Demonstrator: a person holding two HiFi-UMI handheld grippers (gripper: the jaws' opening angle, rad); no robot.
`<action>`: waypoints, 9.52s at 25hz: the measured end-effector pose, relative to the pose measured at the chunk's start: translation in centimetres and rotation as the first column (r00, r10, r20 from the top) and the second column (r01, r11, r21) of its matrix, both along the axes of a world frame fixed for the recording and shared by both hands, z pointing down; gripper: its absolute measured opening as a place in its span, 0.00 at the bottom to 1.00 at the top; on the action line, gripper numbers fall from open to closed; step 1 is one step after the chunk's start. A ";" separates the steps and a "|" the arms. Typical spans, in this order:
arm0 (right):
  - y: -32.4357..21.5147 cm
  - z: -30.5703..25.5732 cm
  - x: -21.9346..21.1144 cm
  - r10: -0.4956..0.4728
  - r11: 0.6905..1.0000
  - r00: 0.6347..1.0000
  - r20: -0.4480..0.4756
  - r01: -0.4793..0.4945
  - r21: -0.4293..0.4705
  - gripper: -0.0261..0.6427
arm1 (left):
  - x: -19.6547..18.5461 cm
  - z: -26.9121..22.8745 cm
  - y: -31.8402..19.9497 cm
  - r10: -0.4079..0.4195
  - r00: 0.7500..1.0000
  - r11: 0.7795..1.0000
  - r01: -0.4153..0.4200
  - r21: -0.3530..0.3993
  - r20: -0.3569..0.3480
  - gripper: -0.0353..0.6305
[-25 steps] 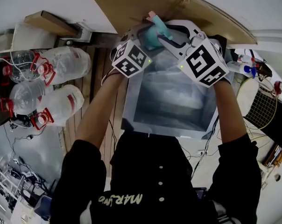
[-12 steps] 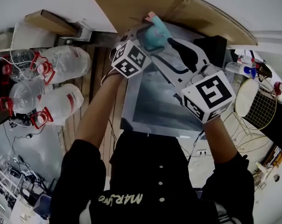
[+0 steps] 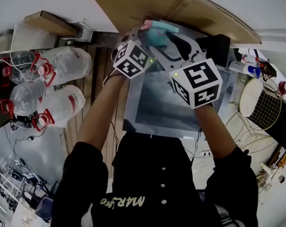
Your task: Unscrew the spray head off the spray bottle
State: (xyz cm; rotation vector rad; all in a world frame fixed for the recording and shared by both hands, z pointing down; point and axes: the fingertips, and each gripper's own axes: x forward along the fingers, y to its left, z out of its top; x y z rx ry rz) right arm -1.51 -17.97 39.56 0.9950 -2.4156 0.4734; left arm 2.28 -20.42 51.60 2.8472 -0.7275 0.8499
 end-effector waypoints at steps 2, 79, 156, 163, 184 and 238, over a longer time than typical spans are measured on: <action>-0.1 0.1 0.0 -0.007 1.000 1.000 -0.020 0.007 0.019 0.41 | 0.0 0.0 -0.1 -0.004 1.000 1.000 0.004 -0.002 0.000 0.65; -3.6 1.5 -0.7 -0.357 0.923 0.926 -0.125 0.370 0.107 0.28 | -0.1 0.0 -0.1 0.112 0.994 0.994 -0.112 -0.015 -0.004 0.65; -4.9 0.9 -0.9 0.008 0.978 0.987 -0.163 0.026 0.205 0.29 | 0.0 0.0 -0.3 0.134 0.991 0.991 -0.133 -0.012 0.008 0.65; -4.7 0.8 -0.9 -0.083 0.979 0.992 -0.095 0.099 0.177 0.28 | 0.0 0.0 -0.2 0.143 0.990 0.990 -0.143 -0.013 0.005 0.65; -4.9 -7.9 -0.2 -0.085 0.945 0.995 0.057 0.063 0.320 0.28 | 0.0 0.0 -0.2 0.116 0.993 0.993 -0.116 -0.013 0.022 0.65; 9.8 -19.9 19.7 0.105 0.873 0.959 0.262 -0.215 0.438 0.28 | -9.9 -23.3 13.5 -0.305 0.923 0.923 0.348 0.164 -0.236 0.09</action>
